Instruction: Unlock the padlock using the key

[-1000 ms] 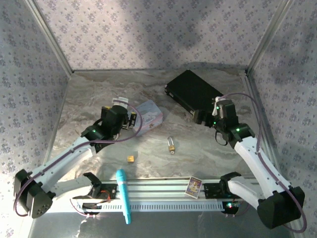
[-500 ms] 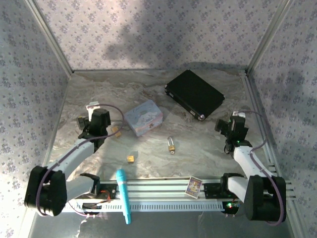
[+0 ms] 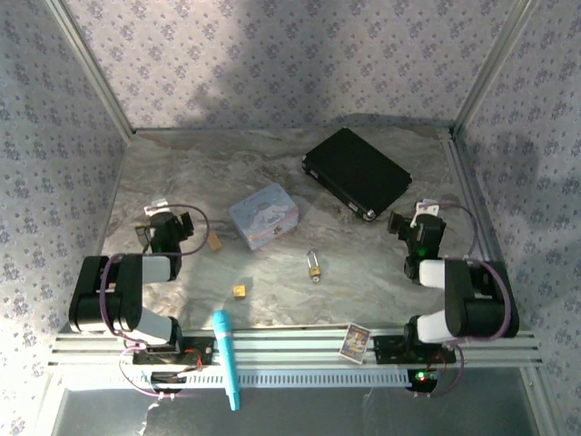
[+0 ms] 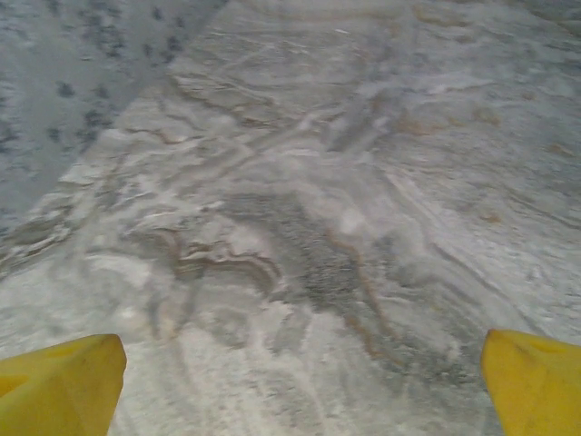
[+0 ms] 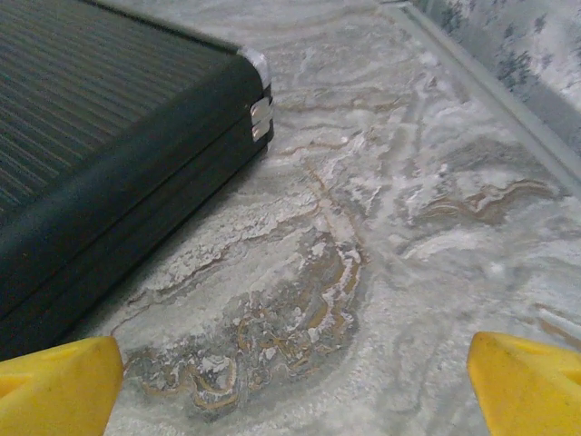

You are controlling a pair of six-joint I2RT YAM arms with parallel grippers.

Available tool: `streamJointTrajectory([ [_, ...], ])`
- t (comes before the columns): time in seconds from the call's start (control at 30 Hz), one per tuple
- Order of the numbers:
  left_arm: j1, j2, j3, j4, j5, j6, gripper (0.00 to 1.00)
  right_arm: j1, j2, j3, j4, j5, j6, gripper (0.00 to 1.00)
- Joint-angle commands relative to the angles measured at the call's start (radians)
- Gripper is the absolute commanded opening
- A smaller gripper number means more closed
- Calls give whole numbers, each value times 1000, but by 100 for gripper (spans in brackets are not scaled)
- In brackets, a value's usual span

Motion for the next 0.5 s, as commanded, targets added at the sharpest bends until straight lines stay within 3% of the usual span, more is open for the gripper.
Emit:
streamJointTrajectory([
  [0.0,1,36,88,30,134,50,100,32,72,80,61,-16,-75,99],
  [0.1,0,86,24,215,196,77,100,36,68,88,24,-24,-82,99],
  [0.17,2,67,43,134,166,62,100,39,71,85,39,-19,-83,99],
  [0.47,-3,72,51,130,209,84,100,45,71,84,38,-8,-86,99],
])
